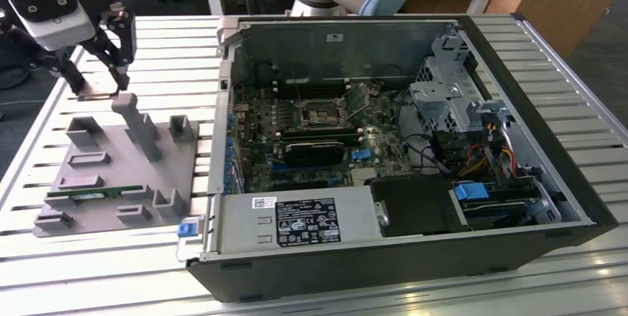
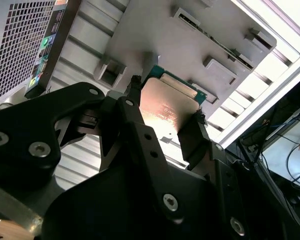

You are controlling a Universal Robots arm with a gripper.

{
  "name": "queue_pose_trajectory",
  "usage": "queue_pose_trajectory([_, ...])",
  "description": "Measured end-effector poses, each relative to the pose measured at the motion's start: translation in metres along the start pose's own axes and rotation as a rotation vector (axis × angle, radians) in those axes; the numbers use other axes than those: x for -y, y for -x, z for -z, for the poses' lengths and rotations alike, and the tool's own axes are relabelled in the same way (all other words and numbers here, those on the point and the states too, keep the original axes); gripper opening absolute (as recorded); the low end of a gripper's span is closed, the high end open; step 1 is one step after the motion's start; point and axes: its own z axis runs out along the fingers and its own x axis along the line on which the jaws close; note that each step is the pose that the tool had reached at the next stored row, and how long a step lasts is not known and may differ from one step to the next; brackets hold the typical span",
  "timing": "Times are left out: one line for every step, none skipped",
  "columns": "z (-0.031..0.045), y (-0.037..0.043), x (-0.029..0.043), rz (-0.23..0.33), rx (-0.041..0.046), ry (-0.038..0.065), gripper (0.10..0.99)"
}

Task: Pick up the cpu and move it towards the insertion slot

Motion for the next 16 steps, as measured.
queue_pose_trajectory([0.0000, 0.0010, 0.0000, 0.000, 0.0000, 0.000, 0.541])
queue_pose_trajectory([0.0000, 0.0021, 0.0001, 0.000, 0.0000, 0.000, 0.541])
queue_pose_trajectory([0.0000, 0.0030, 0.0001, 0.000, 0.0000, 0.000, 0.541])
queue_pose_trajectory([0.0000, 0.0040, 0.0002, 0.000, -0.0001, 0.000, 0.541])
queue_pose_trajectory([0.0000, 0.0050, 0.0002, 0.000, 0.0000, 0.000, 0.541])
queue_pose_trajectory([0.0000, 0.0060, 0.0002, 0.000, 0.0000, 0.000, 0.541])
queue_pose_trajectory([0.0000, 0.0070, 0.0003, 0.000, 0.0000, 0.000, 0.541])
queue_pose_trajectory([0.0000, 0.0080, 0.0003, 0.000, 0.0000, 0.000, 0.541])
queue_pose_trajectory([0.0000, 0.0090, 0.0004, 0.000, 0.0000, 0.000, 0.541])
queue_pose_trajectory([0.0000, 0.0100, 0.0004, 0.000, 0.0000, 0.000, 0.541])
queue_pose_trajectory([0.0000, 0.0111, 0.0004, 0.000, 0.0000, 0.000, 0.541])
queue_pose_trajectory([0.0001, 0.0121, 0.0005, 0.000, 0.0000, 0.000, 0.541])
queue_pose_trajectory([0.0000, 0.0131, 0.0005, 0.000, 0.0000, 0.000, 0.541])
queue_pose_trajectory([0.0000, 0.0141, 0.0006, 0.000, 0.0000, 0.000, 0.541])
queue_pose_trajectory([0.0001, 0.0151, 0.0006, 0.000, 0.0000, 0.000, 0.541])
queue_pose_trajectory([0.0001, 0.0161, 0.0006, 0.000, -0.0001, 0.000, 0.541])
